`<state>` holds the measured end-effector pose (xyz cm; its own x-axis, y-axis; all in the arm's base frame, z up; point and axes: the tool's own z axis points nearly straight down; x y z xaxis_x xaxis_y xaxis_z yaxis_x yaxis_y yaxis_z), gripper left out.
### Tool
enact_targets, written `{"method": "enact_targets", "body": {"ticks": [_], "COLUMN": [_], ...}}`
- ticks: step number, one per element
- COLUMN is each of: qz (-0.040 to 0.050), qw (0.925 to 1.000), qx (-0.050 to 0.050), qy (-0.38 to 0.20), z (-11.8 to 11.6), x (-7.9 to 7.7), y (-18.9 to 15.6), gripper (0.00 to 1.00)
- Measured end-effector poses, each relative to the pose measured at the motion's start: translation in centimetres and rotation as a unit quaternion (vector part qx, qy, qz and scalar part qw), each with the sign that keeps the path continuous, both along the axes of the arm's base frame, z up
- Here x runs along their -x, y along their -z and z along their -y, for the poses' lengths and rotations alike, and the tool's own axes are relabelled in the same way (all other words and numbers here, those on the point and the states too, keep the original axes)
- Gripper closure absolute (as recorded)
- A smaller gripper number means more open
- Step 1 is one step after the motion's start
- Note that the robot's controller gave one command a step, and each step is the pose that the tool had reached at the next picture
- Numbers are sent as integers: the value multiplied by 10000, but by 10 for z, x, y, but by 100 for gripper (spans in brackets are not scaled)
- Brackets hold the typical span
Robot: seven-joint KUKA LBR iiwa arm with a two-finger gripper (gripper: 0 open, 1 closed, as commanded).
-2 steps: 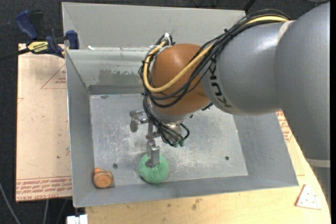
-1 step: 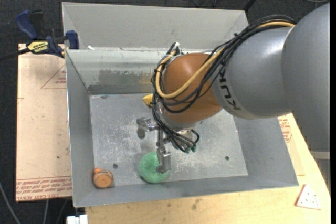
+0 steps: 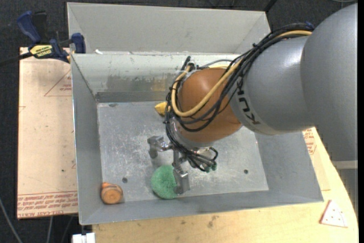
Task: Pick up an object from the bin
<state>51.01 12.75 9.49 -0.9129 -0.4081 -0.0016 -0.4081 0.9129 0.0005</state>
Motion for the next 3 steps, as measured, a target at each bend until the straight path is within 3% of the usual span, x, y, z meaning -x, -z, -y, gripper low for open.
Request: {"method": "enact_targets", "body": {"ticks": [1, 2, 3], "qz": [24, 23, 50], "qw": [9984, 9984, 9981], "qx": [-19, -19, -4], "qy": [-571, -570, -613], "z": [1, 1, 21], "x": [15, 15, -2], "y": [14, 14, -174], "gripper": [100, 100, 100]}}
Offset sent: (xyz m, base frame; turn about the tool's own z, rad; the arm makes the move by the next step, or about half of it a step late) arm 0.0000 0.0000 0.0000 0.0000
